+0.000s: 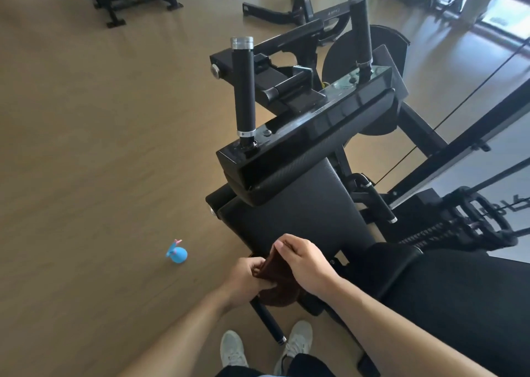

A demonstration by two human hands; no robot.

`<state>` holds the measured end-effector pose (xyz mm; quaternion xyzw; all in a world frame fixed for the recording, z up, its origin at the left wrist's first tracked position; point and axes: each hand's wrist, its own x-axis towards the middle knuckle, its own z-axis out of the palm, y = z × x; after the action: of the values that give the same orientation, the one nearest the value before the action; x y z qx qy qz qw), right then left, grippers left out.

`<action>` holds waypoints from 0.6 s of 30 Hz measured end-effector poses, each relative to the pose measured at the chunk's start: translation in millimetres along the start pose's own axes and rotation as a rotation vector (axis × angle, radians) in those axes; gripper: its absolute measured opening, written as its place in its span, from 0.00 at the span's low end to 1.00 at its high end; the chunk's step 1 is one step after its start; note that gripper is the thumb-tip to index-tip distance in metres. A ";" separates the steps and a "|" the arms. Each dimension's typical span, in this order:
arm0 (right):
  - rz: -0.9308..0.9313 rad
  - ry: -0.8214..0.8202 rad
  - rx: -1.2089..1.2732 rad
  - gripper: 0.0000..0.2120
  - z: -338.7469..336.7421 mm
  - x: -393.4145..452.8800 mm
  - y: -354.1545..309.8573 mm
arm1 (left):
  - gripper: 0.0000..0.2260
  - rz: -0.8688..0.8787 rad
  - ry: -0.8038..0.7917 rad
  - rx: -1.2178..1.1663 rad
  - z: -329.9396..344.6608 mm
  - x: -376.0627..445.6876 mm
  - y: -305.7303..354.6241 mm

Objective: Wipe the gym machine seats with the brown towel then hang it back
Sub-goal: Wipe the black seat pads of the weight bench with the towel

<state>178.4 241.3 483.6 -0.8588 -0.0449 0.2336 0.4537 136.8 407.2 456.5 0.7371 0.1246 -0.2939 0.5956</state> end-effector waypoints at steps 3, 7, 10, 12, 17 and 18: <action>0.008 0.047 -0.053 0.11 -3.2 3.4 -0.2 | 0.10 -0.007 0.118 0.150 -6.1 -4.0 -6.6; 0.001 0.119 -0.113 0.11 -0.6 5.3 5.0 | 0.08 -0.052 0.112 0.424 -19.1 -1.8 -21.9; 0.033 0.171 -0.087 0.11 -0.3 7.1 6.5 | 0.05 -0.123 0.056 0.558 -29.9 2.6 -33.1; 0.094 0.200 -0.021 0.12 -2.4 7.9 9.1 | 0.08 -0.192 0.080 0.554 -35.3 3.3 -38.4; 0.365 0.244 0.003 0.19 -6.8 6.3 43.7 | 0.09 -0.187 -0.013 0.377 -41.2 9.1 -50.6; 0.405 0.251 0.006 0.19 -8.1 3.9 51.8 | 0.09 -0.189 -0.046 0.331 -40.7 10.2 -52.9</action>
<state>178.5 206.1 444.6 -0.8713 0.1858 0.2114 0.4021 128.2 458.0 412.8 0.8030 0.1296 -0.3819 0.4388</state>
